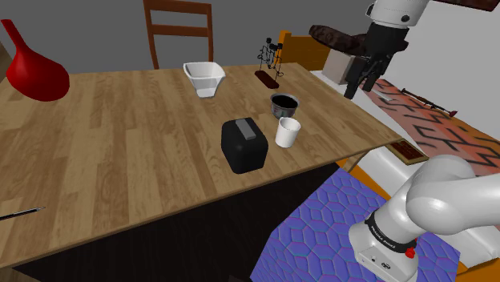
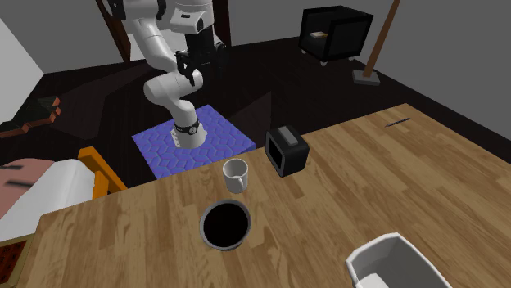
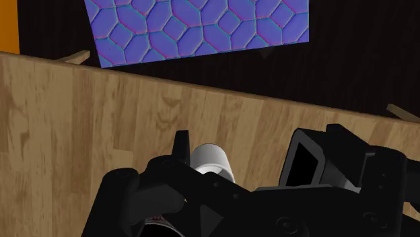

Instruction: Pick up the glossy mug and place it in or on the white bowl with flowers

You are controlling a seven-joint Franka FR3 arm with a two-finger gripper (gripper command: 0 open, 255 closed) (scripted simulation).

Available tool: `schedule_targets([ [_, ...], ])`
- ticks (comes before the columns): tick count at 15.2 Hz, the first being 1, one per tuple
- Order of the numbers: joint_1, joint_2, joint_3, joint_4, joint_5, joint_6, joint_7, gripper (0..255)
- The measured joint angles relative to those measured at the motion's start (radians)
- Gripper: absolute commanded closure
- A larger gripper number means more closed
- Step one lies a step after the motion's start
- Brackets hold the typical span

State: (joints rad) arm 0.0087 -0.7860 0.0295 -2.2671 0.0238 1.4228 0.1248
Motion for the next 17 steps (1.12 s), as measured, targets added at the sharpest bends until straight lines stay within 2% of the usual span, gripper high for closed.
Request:
schedule_targets([
  [4,-0.004,0.034,0.004,-0.032,-0.003,0.067,0.005,0],
  [10,-0.011,0.156,0.025,-0.115,-0.009,0.277,0.032,0],
  [17,-0.026,0.358,0.045,-0.132,-0.028,0.505,0.067,0],
])
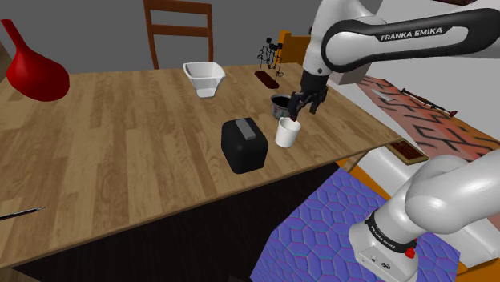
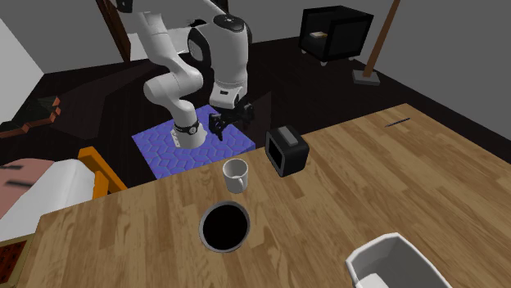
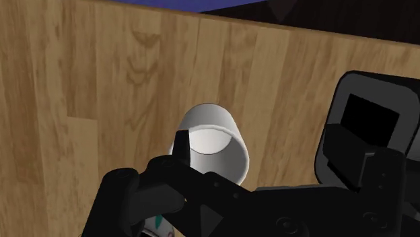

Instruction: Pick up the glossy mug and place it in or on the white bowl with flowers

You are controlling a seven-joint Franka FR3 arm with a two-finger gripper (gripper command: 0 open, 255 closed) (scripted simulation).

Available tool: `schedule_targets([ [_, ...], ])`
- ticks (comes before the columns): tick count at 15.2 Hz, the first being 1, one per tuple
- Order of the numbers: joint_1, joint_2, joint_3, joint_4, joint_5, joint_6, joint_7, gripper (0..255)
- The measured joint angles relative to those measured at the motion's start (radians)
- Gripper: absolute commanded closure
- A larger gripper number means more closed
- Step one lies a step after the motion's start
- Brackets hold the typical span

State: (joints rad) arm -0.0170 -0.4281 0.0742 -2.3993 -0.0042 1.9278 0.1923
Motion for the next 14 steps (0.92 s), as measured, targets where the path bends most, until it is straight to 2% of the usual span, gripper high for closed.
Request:
schedule_targets([
  [7,-0.016,0.254,0.018,0.044,-0.039,0.215,0.052,0],
  [14,-0.021,0.327,0.016,0.012,-0.054,0.321,0.063,0],
])
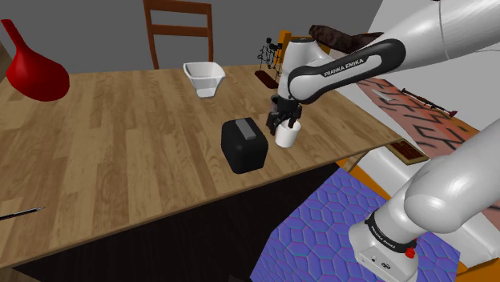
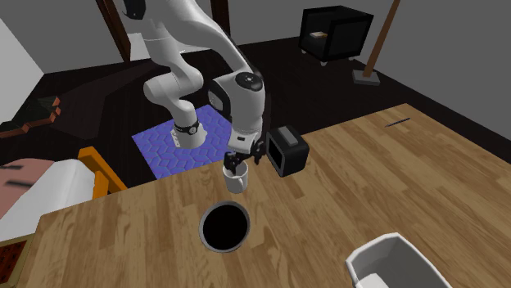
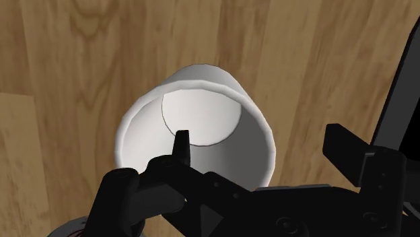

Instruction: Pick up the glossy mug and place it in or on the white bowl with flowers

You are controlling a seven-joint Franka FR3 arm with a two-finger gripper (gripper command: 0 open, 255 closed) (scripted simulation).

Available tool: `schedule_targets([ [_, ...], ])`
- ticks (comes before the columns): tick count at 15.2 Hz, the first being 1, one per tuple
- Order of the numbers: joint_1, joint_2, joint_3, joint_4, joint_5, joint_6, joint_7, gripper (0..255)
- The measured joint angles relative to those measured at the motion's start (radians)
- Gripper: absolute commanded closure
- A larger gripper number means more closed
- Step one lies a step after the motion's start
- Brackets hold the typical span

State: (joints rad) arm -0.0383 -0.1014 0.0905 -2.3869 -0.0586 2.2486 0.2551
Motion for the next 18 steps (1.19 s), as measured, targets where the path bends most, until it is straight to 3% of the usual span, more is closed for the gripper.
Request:
schedule_targets([
  [7,-0.001,0.013,0.0,-0.01,-0.003,0.024,0.002,0],
  [8,-0.001,0.013,0.0,-0.01,-0.003,0.024,0.002,255],
  [18,-0.001,0.013,0.0,-0.01,-0.003,0.024,0.002,255],
])
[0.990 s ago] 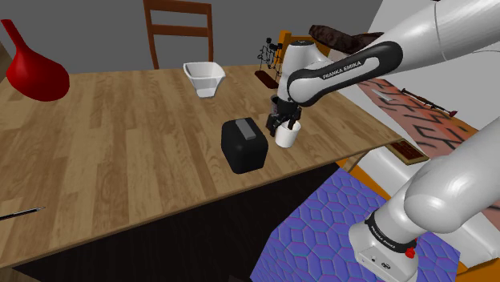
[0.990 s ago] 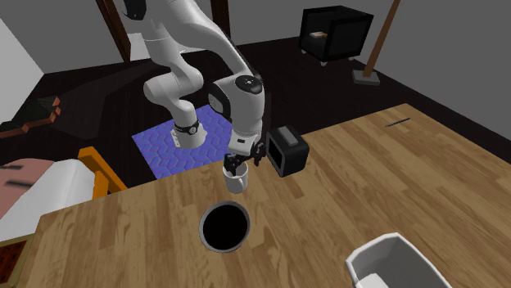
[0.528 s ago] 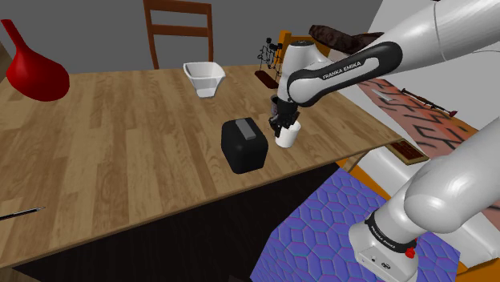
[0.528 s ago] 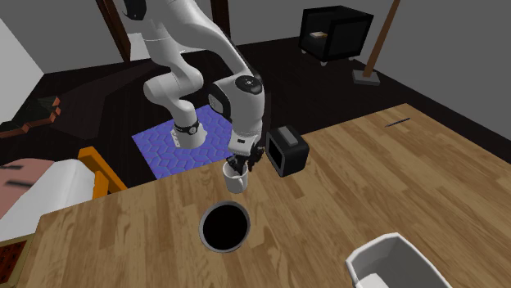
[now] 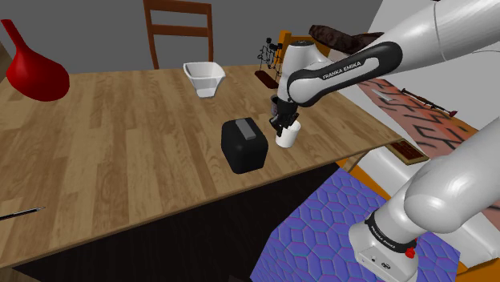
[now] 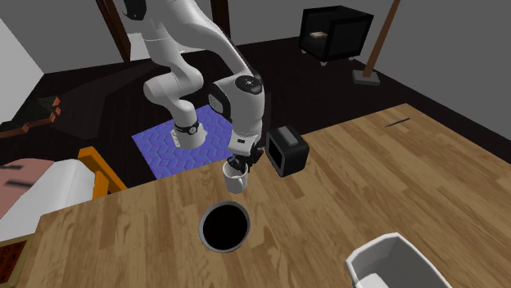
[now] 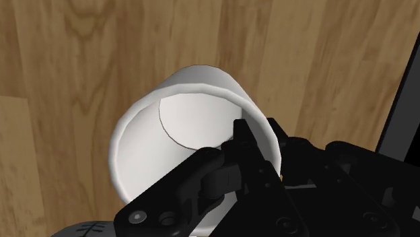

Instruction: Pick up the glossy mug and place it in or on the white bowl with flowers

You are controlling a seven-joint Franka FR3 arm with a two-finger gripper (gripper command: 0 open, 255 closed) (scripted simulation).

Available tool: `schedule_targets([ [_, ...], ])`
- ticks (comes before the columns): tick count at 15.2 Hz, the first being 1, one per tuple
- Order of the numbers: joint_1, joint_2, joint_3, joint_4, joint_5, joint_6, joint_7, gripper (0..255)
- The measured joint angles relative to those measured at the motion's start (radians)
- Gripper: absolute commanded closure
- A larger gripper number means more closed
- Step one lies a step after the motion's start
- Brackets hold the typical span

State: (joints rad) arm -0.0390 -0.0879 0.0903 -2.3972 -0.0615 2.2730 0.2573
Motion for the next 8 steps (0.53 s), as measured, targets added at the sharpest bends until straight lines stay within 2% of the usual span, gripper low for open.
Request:
schedule_targets([
  [8,0.002,-0.057,0.0,0.04,0.01,-0.096,-0.01,255],
])
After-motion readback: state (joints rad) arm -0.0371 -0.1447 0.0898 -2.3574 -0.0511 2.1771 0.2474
